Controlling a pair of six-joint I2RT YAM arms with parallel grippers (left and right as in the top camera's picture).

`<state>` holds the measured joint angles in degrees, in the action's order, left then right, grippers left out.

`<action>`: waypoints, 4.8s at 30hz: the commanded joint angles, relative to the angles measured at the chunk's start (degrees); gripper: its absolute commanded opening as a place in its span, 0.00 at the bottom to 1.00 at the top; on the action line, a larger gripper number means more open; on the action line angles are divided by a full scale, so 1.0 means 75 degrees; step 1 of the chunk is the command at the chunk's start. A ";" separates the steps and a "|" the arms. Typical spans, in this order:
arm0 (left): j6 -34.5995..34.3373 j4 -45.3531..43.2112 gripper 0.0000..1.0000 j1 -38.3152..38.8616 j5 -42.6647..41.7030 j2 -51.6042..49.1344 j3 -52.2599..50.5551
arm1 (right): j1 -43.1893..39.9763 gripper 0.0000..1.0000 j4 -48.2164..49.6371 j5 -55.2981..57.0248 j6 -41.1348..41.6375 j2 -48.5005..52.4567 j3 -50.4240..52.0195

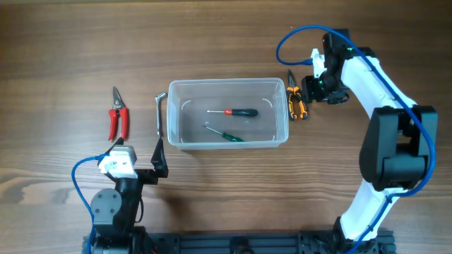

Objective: Pack container
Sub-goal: 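Move the right gripper over the orange-black pliers, then lower the right gripper and close it on the pliers handles, then lift the pliers and carry them over the container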

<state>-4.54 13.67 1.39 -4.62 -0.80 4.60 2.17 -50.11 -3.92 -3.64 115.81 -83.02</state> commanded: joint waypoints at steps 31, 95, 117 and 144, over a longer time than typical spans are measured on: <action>0.0152 -0.0026 1.00 -0.0058 -0.0119 0.0055 -0.0055 | -0.0015 0.60 0.0455 -0.0347 -0.0350 0.0134 0.0568; 0.0152 -0.0026 1.00 -0.0058 -0.0119 0.0055 -0.0055 | 0.0166 0.04 0.1571 -0.0682 -0.1081 0.0131 0.1134; 0.0152 -0.0026 1.00 -0.0058 -0.0119 0.0055 -0.0055 | 0.0163 0.04 0.1559 -0.0592 -0.0691 -0.0699 0.0568; 0.0152 -0.0026 1.00 -0.0058 -0.0119 0.0055 -0.0055 | 0.0187 0.04 0.1985 -0.0848 -0.1664 -0.3777 0.0510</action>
<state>-4.54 13.67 1.39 -4.62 -0.80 4.60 3.22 -35.92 -5.78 -12.80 92.12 -77.41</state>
